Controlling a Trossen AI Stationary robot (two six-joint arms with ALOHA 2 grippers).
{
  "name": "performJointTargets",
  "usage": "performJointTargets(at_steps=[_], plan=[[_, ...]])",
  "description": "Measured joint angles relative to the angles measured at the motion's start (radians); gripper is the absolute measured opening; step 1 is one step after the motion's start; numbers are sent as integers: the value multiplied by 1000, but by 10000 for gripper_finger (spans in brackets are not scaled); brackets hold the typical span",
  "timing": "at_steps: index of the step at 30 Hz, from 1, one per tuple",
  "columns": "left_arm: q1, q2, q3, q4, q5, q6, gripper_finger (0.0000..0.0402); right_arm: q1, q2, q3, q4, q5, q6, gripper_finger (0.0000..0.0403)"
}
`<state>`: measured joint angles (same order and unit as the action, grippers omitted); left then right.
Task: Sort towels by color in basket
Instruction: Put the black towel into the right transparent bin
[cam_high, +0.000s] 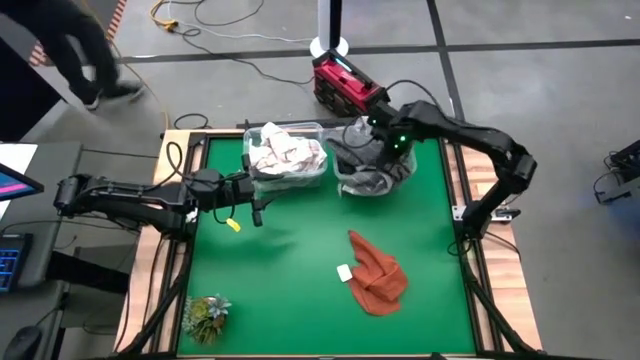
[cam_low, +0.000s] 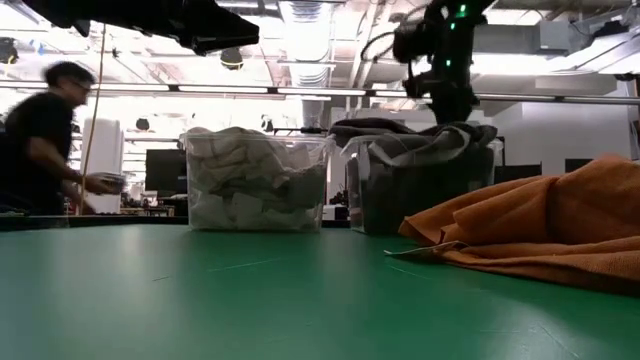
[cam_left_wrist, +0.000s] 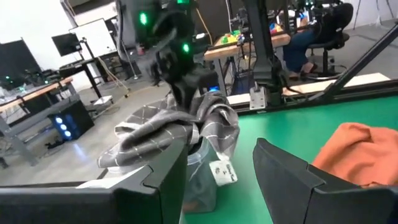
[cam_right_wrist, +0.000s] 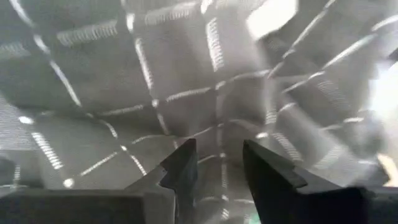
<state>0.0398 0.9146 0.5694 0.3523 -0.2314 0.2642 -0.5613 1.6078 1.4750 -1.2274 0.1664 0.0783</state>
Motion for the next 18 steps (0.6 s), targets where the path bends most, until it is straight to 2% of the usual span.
performJointTargets(at_steps=[5,11,14,18], plan=[[-12,-7,0,-4,0,4,173,123,-89,35,19,142,-33,159],[-12,-38,0,-35,-4,1,173,378,-107,32,144,151,-144,159],[-12,-48,0,-36,-4,-27,173,483,-74,34,218,165,-186,159],[-12,-60,0,-79,-4,-46,173,603,20,31,261,326,-280,159]])
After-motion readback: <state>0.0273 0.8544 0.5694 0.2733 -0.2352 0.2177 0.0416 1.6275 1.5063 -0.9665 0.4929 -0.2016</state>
